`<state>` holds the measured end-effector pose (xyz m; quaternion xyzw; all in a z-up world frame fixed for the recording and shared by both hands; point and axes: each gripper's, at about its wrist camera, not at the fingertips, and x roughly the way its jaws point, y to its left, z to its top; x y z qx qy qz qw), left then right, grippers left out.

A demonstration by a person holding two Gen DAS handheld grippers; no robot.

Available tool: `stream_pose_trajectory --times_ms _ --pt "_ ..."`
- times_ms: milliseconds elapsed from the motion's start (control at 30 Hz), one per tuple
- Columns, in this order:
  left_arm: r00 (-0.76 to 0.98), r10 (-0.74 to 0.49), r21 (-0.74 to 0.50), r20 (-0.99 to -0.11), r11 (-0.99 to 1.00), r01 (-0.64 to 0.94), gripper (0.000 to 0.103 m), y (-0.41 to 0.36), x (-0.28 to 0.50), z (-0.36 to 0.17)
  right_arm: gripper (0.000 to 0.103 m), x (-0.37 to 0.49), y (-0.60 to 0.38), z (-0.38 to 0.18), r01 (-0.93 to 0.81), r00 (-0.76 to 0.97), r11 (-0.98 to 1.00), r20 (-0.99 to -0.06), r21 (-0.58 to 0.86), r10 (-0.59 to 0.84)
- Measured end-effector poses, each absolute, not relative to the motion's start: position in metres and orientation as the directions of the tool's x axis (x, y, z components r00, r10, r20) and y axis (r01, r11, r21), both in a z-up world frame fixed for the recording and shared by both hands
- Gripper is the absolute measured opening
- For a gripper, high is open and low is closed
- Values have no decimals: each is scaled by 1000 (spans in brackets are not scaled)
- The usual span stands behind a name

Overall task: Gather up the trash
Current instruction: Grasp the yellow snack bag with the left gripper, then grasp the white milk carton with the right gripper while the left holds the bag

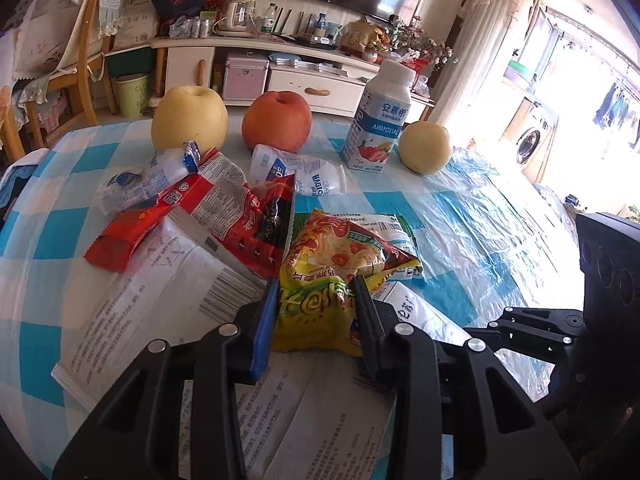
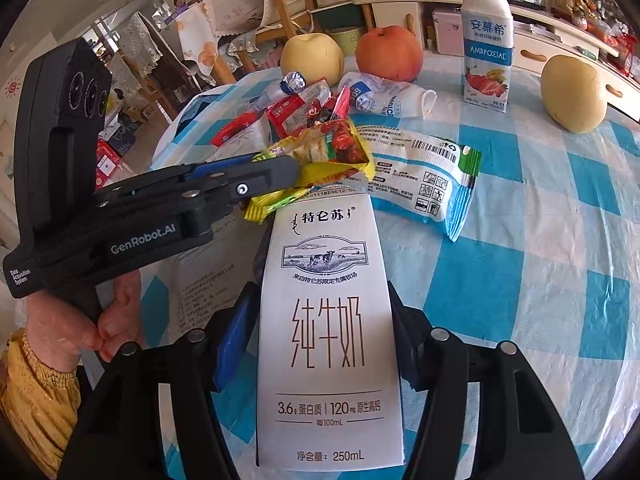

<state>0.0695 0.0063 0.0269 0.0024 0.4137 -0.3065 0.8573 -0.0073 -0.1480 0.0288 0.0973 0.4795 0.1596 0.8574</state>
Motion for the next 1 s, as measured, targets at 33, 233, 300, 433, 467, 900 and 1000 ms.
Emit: stream_pose_trajectory --times_ms 33,233,300,433,467,900,1000 --pt "473 -524 -255 -708 814 521 37 9 67 28 61 -8 -150 30 -171 496 932 -790 319 361" --pt "493 -519 -273 -698 830 487 36 28 53 33 60 -10 -165 34 -110 533 935 -774 337 341" --pt "501 -521 -285 -691 834 473 36 36 47 36 60 -11 -167 37 -104 548 932 -762 348 346" --pt "521 -518 -297 -679 842 449 36 50 32 42 59 -13 -166 40 -96 566 928 -748 360 348" --pt "525 -516 -299 -677 844 445 36 52 29 43 59 -14 -166 40 -94 567 927 -746 362 349" --pt "589 -468 -335 -658 883 328 36 89 -21 49 59 -24 -153 42 -70 603 923 -721 378 341" --pt "613 -429 -303 -664 903 304 36 95 -29 50 59 -27 -145 42 -67 611 927 -720 369 330"
